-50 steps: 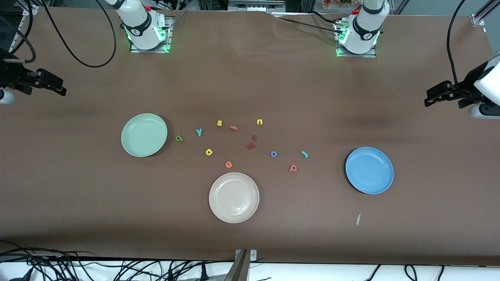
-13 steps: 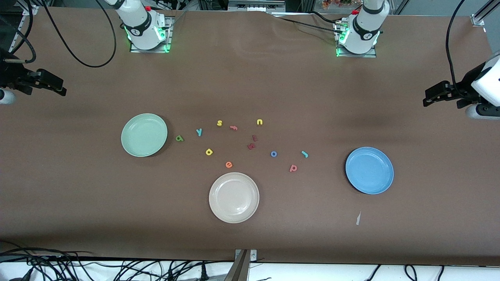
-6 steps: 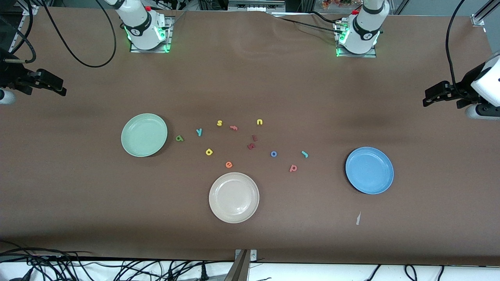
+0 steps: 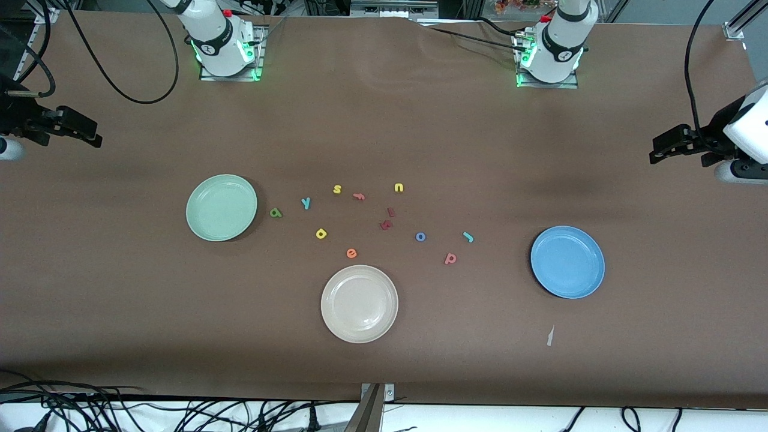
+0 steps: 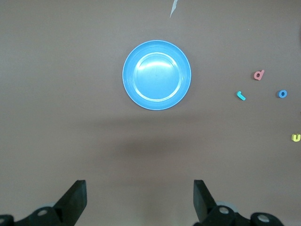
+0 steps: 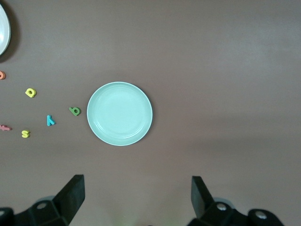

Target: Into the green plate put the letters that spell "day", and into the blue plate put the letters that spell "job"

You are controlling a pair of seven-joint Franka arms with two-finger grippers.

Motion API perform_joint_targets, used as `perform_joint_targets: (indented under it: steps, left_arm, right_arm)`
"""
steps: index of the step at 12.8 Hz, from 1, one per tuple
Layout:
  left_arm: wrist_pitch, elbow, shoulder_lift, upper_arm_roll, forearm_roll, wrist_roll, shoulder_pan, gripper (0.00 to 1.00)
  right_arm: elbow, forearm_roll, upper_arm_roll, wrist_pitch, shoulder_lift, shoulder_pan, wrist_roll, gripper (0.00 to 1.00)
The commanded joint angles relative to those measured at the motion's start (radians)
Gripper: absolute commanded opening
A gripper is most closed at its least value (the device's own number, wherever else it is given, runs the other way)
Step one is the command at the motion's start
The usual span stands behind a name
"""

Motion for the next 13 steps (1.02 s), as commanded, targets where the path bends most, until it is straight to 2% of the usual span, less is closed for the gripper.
perform_joint_targets:
  steps: [1, 5, 7, 10, 12, 13]
  left_arm:
    - [-0.011, -0.003, -0.006, 0.001, -0.018, 0.019, 0.003, 1.00]
    - [0.000, 0.005, 0.009, 0.003, -0.018, 0.004, 0.001, 1.00]
    - [0.003, 0.041, 0.036, 0.006, -0.021, 0.002, 0.009, 1.00]
    - [0.004, 0.049, 0.101, 0.006, -0.023, 0.004, 0.003, 1.00]
    - [0.010, 0.057, 0.202, 0.003, -0.021, 0.004, -0.006, 1.00]
    - [0.012, 0.063, 0.212, 0.000, -0.021, 0.002, -0.010, 1.00]
  right_arm:
    - [0.019, 0.009, 0.001, -0.008, 0.005, -0.001, 0.002, 1.00]
    - [0.017, 0.009, 0.001, -0.007, 0.005, -0.001, 0.004, 1.00]
    - [0.011, 0.015, 0.001, 0.010, 0.007, 0.000, 0.008, 1.00]
    - [-0.033, 0.017, 0.007, 0.102, 0.017, 0.031, 0.030, 1.00]
    - [-0.041, 0.017, 0.008, 0.129, 0.056, 0.074, 0.127, 1.00]
    - [-0.038, 0.015, 0.007, 0.122, 0.086, 0.106, 0.178, 1.00]
